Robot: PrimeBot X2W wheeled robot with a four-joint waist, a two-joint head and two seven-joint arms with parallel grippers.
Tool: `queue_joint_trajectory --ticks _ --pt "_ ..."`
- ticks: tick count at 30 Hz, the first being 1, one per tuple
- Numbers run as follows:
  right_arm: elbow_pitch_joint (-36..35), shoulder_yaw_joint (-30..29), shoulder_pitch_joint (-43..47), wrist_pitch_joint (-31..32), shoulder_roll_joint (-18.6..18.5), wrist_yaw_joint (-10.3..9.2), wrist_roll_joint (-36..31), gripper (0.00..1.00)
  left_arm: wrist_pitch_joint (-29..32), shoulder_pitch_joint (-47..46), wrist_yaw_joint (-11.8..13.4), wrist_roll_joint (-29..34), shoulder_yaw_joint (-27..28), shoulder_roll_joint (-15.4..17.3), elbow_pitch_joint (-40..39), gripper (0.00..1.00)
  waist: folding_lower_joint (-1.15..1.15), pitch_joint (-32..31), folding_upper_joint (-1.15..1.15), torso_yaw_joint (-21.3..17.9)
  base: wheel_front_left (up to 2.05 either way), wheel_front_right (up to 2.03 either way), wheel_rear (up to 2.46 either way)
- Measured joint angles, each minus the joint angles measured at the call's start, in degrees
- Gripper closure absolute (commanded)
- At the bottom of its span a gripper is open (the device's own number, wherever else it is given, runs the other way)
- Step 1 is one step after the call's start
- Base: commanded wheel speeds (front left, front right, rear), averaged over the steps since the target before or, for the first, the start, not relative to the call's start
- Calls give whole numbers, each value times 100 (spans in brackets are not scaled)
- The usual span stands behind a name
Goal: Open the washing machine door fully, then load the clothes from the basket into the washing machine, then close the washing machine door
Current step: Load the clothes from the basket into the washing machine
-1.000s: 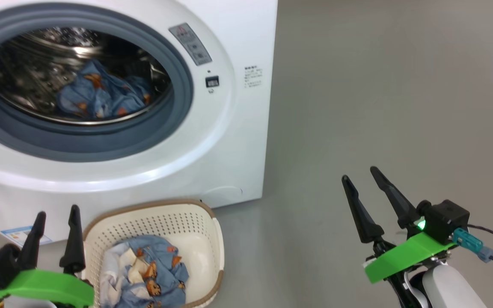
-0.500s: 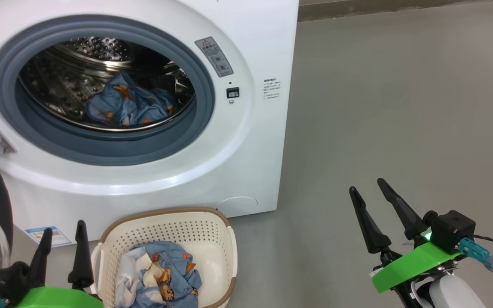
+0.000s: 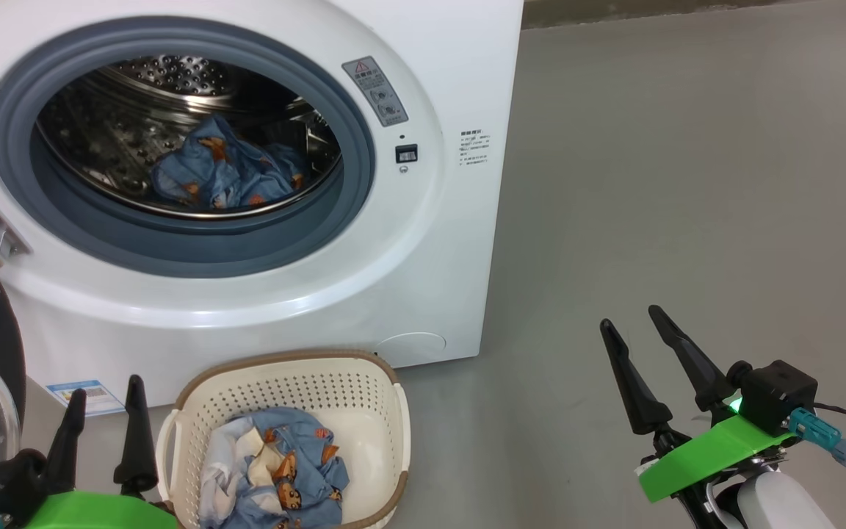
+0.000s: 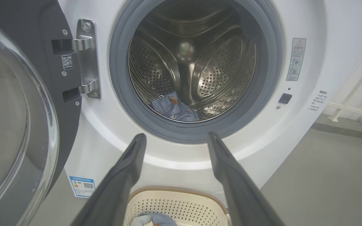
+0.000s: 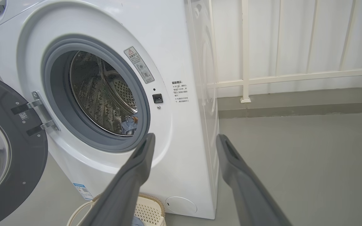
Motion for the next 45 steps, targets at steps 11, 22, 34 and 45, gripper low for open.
queue_joint_trajectory --ticks 11,22,34,45 --pt "-10 9 -2 0 1 0 0 0 0 -12 -136 135 89 -93 89 0 0 82 0 -30 0 0 0" --pt "-67 22 -43 0 51 0 0 0 0 -198 -246 136 59 -124 286 0 0 395 0 -112 0 0 0" --pt "-214 -21 -410 0 252 0 -55 0 59 -659 -322 142 32 69 380 0 0 1066 0 -283 0 0 0" --pt "-325 -85 -831 0 416 0 -177 0 159 -1345 -454 191 -40 312 735 0 0 1885 0 -369 0 0 0"
